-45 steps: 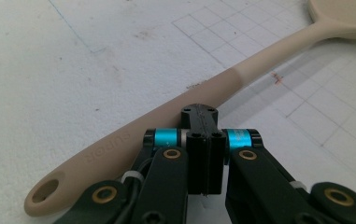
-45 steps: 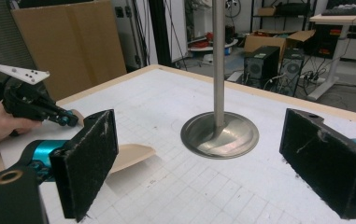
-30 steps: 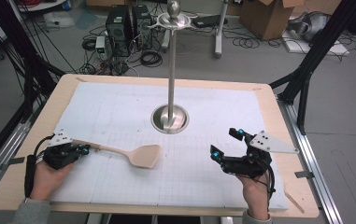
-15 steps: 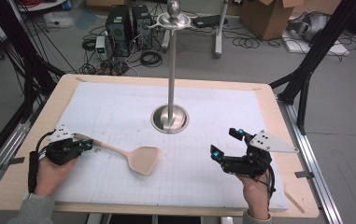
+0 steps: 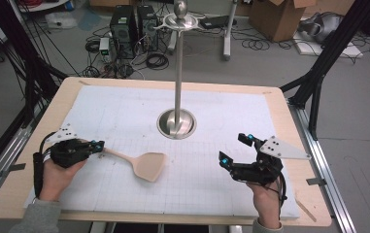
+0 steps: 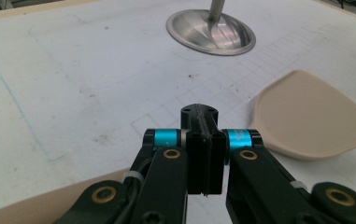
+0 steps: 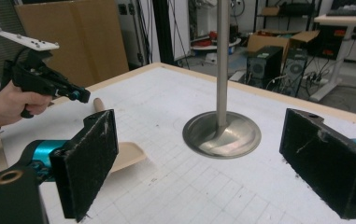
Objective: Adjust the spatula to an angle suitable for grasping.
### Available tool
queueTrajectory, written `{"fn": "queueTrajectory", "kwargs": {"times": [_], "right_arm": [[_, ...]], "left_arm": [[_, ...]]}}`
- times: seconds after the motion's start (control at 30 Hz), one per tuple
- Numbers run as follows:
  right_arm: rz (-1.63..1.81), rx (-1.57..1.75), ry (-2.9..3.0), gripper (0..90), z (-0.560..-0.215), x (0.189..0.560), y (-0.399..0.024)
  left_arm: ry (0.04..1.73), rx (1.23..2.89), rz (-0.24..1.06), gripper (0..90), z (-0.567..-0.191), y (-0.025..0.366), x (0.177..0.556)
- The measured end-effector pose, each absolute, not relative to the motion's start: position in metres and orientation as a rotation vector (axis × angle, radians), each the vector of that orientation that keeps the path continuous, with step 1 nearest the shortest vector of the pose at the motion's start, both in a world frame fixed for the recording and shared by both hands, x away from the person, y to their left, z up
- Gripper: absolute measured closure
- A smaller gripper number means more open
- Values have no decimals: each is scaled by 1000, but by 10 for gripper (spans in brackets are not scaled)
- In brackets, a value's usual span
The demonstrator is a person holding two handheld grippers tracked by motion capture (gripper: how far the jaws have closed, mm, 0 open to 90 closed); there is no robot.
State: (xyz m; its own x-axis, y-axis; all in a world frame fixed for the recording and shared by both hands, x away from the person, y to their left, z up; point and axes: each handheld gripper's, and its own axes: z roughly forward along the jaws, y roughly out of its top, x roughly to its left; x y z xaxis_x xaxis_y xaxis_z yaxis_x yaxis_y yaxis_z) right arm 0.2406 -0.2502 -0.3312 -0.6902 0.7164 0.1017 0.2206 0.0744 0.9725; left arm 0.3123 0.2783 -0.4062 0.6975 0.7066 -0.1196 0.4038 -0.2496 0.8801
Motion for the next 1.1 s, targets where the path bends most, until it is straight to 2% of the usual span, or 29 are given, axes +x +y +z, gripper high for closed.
{"fn": "queueTrajectory", "kwargs": {"times": [0.6, 1.1], "right_arm": [[1682, 920, 1949, 106, -331, 241, -254], [1686, 920, 1959, 107, -332, 242, -255]], "left_arm": [[917, 1933, 359, 898, -420, 236, 341], [917, 2018, 287, 898, -435, 201, 348]]}}
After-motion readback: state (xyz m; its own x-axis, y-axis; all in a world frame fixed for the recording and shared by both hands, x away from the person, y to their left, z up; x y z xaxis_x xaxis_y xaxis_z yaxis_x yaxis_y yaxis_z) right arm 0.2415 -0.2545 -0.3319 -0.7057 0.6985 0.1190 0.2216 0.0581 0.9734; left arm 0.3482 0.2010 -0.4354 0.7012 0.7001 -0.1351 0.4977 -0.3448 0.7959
